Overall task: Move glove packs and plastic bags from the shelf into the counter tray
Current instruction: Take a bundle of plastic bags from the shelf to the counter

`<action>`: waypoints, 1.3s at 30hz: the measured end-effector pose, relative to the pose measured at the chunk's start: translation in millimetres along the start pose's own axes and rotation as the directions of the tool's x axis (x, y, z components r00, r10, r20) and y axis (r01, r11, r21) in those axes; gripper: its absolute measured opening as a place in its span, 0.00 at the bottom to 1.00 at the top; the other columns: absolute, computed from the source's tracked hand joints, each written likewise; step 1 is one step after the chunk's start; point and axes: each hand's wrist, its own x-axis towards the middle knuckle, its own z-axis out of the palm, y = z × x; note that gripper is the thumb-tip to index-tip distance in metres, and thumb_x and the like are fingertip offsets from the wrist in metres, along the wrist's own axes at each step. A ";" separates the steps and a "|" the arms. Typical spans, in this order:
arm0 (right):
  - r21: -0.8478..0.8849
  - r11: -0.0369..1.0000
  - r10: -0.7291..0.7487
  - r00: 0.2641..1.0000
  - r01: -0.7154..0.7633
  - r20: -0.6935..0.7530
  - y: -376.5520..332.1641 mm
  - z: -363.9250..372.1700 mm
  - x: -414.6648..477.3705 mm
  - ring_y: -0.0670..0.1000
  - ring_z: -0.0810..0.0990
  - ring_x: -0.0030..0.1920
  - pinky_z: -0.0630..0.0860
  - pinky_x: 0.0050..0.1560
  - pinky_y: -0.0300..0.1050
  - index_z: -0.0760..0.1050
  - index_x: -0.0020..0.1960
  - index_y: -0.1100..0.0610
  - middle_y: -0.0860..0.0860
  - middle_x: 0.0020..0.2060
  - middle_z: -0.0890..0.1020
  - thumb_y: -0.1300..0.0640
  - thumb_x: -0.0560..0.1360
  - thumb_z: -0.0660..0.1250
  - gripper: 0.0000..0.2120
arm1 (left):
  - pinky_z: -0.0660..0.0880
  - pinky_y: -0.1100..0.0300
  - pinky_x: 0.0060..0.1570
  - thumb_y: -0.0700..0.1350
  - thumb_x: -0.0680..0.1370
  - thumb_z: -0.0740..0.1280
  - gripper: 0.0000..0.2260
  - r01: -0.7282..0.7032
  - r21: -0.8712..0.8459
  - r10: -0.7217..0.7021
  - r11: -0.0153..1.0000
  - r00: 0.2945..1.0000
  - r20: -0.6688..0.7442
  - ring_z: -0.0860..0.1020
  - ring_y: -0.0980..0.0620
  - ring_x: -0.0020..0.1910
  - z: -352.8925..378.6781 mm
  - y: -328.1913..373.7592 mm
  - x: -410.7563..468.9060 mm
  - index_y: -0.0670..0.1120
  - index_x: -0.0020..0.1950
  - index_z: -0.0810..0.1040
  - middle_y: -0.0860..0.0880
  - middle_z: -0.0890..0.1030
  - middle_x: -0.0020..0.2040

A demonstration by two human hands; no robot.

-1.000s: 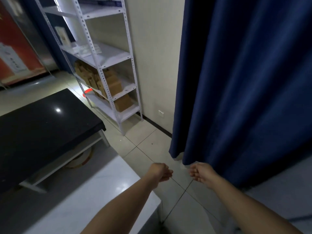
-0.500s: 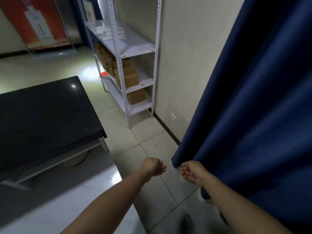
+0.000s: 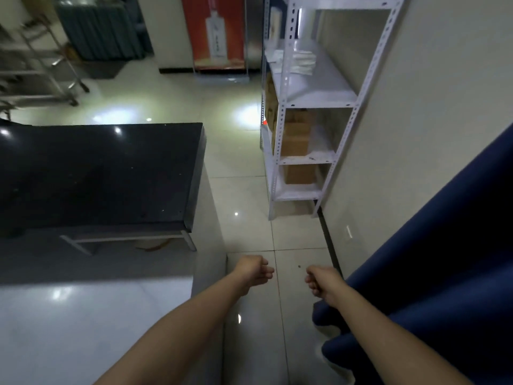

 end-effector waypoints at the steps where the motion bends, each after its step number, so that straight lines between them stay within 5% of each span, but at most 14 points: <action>1: -0.006 1.000 -0.016 1.000 0.016 0.010 -8.3 -5.0 2.2 0.49 0.72 0.28 0.67 0.26 0.39 0.77 0.46 0.61 0.55 0.32 0.79 0.61 0.77 0.64 0.05 | 0.77 0.59 0.41 0.40 0.79 0.58 0.07 -0.002 -0.009 0.002 1.000 1.000 -0.010 0.80 0.48 0.36 5.8 5.5 -1.5 0.43 0.49 0.75 0.43 0.84 0.43; 15: 0.017 0.991 -0.133 0.989 0.132 0.069 -151.3 -20.7 57.3 0.49 0.61 0.23 0.57 0.26 0.37 0.66 0.32 0.54 0.52 0.24 0.70 0.61 0.71 0.59 0.09 | 0.72 0.60 0.40 0.43 0.78 0.60 0.06 -0.088 0.032 0.091 0.996 0.991 -0.094 0.80 0.48 0.37 30.3 124.3 55.4 0.46 0.46 0.77 0.47 0.83 0.43; 24: -0.049 0.984 -0.169 0.985 0.170 0.023 -287.2 10.5 138.2 0.48 0.65 0.24 0.61 0.26 0.37 0.70 0.36 0.55 0.52 0.26 0.74 0.60 0.75 0.59 0.10 | 0.78 0.57 0.41 0.40 0.79 0.64 0.03 -0.154 0.012 0.154 0.988 0.988 -0.016 0.80 0.48 0.37 6.8 259.1 148.0 0.42 0.49 0.77 0.46 0.79 0.42; 33: 0.002 0.977 -0.212 0.964 0.214 0.161 -427.4 72.6 210.2 0.48 0.70 0.25 0.64 0.26 0.40 0.73 0.48 0.59 0.52 0.27 0.77 0.62 0.78 0.58 0.05 | 0.78 0.60 0.35 0.38 0.78 0.65 0.04 -0.264 0.050 0.268 0.963 0.955 -0.130 0.79 0.51 0.33 -40.6 381.4 240.1 0.43 0.45 0.77 0.45 0.78 0.39; 39: -0.026 0.953 -0.286 0.926 0.301 0.247 -519.4 116.0 283.0 0.49 0.74 0.26 0.66 0.25 0.38 0.74 0.50 0.61 0.56 0.32 0.81 0.64 0.79 0.58 0.06 | 0.73 0.62 0.35 0.37 0.81 0.60 0.04 -0.302 -0.026 0.289 0.953 0.931 -0.221 0.79 0.49 0.34 -69.0 460.2 297.0 0.42 0.51 0.74 0.43 0.83 0.41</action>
